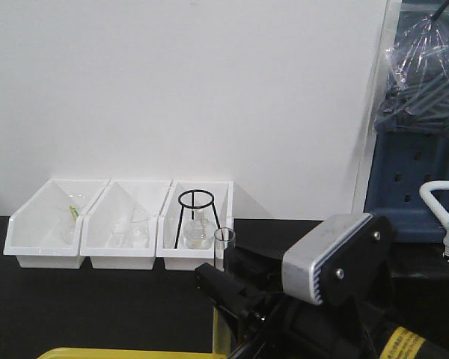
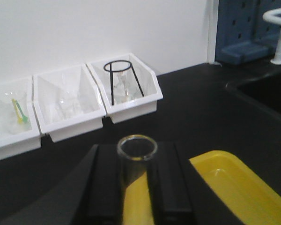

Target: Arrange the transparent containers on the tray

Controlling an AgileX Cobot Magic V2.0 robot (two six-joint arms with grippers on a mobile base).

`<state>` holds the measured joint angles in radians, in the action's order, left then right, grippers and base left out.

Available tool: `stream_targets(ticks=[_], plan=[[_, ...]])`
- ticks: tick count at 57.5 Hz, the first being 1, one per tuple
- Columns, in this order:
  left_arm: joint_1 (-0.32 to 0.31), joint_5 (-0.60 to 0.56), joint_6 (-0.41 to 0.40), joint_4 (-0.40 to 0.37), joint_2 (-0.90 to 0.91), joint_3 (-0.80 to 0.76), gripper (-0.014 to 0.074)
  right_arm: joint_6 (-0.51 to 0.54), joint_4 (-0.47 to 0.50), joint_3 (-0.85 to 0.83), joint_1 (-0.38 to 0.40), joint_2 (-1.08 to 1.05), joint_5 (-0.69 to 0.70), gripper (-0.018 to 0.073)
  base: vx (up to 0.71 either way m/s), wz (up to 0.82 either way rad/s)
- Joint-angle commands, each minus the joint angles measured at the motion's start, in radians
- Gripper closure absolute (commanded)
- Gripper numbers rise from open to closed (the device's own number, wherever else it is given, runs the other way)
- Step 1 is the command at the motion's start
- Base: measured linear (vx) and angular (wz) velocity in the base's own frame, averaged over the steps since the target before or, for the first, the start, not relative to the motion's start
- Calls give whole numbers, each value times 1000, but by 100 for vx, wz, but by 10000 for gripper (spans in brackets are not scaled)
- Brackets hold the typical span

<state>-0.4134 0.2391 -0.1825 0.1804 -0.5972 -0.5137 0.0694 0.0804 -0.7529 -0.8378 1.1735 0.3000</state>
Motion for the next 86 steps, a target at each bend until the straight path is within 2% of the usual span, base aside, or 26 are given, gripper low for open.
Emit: stream_targets(ticks=[1,7,14,19,26,36,49,74,83,86], plan=[[-3,-108,-8,-3,-90,-27,419,6,83,-34,0,12,74,330,0,0],[-3,-154,-45,-7,-202,-28,417,12,194,-37,1,76,79,330,0,0],[-3,-213,-112,-7,-324,-28,414,13,256,-55,6,169,59,329,0,0],[-3,-232,-112,-7,-420,-28,414,12,287,-113,20,238,-6,326,0,0],[-3,-248,-116,-8,-537,-29,414,11,289,-219,53,333,-108,326,0,0],[-3,-253,-182,-7,-670,-64,412,6,333,-304,82,434,-256,325,0,0],[-3,-239,-181,-6,-809,-129,405,6,334,-304,82,529,-261,319,0,0],[-2,-229,-183,-6,-980,-131,382,5,335,-304,82,647,-316,311,0,0],[-2,-232,-184,-6,-993,-131,331,5,338,-304,82,666,-341,269,0,0],[-2,-239,-184,-6,-993,-131,288,5,338,-304,82,675,-343,235,0,0]])
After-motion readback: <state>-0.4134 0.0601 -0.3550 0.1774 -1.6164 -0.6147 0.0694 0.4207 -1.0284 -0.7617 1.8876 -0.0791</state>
